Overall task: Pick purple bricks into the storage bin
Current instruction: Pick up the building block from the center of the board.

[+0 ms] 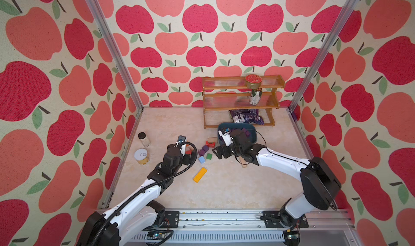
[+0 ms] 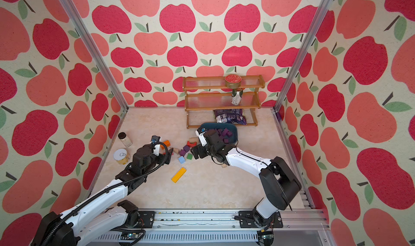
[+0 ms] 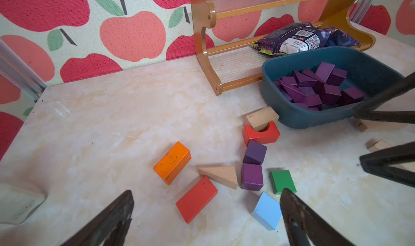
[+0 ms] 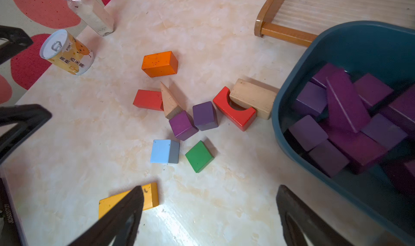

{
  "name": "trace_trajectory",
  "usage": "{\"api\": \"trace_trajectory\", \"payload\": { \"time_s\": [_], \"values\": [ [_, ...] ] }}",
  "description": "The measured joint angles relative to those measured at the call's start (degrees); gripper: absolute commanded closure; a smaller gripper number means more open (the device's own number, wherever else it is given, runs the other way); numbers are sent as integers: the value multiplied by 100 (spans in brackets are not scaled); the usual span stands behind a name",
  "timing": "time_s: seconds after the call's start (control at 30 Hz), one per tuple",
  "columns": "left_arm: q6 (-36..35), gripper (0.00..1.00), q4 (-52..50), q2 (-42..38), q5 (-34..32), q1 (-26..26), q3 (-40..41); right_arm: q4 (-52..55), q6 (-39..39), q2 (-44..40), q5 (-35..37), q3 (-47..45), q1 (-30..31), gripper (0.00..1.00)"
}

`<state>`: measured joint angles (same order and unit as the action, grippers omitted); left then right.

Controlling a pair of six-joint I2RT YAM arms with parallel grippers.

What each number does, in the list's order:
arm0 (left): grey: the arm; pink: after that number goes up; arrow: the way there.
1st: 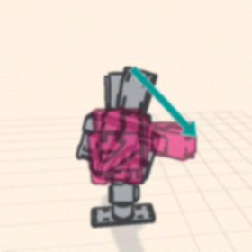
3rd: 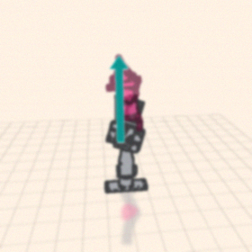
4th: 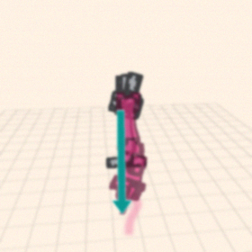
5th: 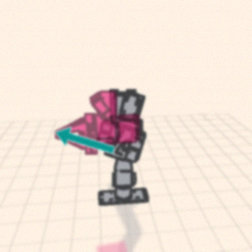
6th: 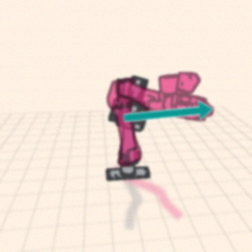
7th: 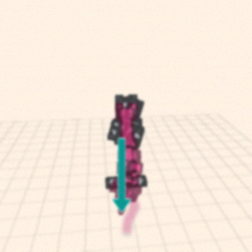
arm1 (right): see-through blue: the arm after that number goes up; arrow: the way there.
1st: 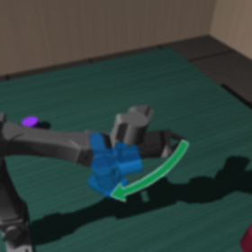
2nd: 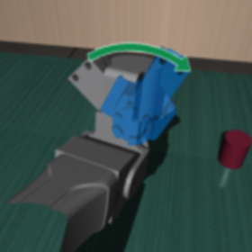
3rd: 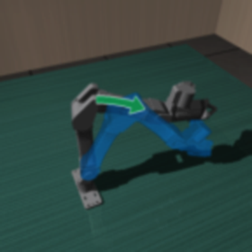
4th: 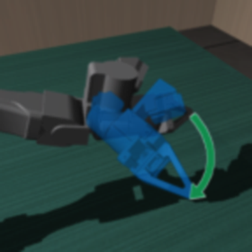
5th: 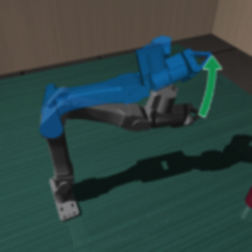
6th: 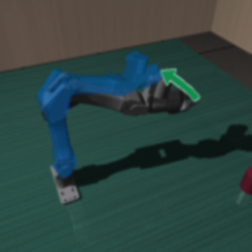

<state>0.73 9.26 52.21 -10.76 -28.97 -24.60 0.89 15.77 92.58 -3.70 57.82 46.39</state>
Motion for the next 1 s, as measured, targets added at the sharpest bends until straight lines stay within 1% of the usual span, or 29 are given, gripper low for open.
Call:
{"api": "trace_trajectory", "payload": {
  "time_s": [0.1,0.2,0.27,0.43,0.7,1.0],
  "values": [
    [39,1,79,-229,-98,35,125,0,-26,426,-4,282,50,11],
    [81,1,173,-258,-136,35,136,2,-31,804,70,533,105,14],
    [98,1,205,-190,-149,37,136,17,-63,1014,173,686,181,21],
    [136,1,216,109,-146,46,136,87,-111,1438,328,1115,339,29],
    [138,1,214,138,-151,46,131,157,-116,1735,428,1370,343,32],
    [149,1,208,105,-153,61,131,173,-111,1998,514,1552,343,39]
  ]
}}
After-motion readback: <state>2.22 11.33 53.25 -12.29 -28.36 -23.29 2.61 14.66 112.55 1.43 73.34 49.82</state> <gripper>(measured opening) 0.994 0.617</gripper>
